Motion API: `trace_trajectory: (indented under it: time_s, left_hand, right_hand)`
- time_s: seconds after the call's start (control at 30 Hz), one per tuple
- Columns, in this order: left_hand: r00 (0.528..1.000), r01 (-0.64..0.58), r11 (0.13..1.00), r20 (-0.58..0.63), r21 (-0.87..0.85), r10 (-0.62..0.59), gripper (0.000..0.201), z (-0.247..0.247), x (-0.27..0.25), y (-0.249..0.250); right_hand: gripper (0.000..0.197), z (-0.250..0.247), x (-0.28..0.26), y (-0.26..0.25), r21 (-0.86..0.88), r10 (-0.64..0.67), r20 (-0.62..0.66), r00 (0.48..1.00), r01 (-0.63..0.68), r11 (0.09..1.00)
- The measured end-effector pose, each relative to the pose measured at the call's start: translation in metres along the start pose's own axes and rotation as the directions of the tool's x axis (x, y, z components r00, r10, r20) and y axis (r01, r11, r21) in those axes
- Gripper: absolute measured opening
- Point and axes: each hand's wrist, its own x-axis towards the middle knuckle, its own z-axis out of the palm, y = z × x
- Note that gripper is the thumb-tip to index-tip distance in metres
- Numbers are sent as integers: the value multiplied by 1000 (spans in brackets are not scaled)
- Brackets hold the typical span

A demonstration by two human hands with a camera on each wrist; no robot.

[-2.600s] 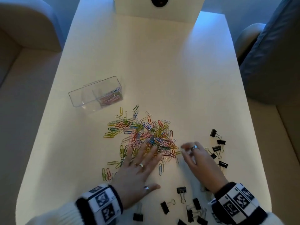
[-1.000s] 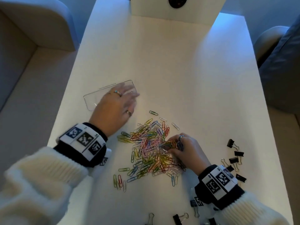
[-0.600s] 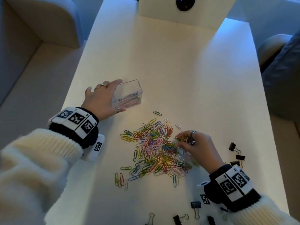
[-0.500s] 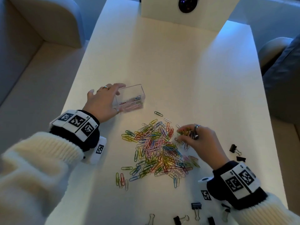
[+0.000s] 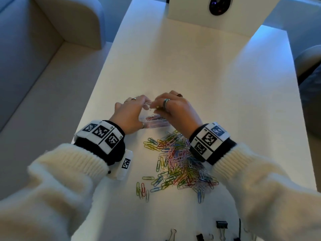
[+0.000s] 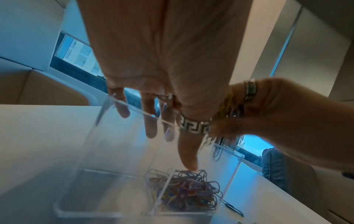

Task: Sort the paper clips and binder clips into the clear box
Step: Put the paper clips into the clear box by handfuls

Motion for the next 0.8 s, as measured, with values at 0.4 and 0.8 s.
trace_trajectory:
  time_s: [0.4,0.8]
  left_hand:
    - [1000,-16,1000,-7,-8,16,62,1,-1,0]
    - [1000,-27,999,-2,28,27,68,3,0,-1]
  right_hand:
    - [51,-9,-8,13,-441,36,369,929,141,886]
    - [26,0,3,1,-264,211,398,893,-109,958]
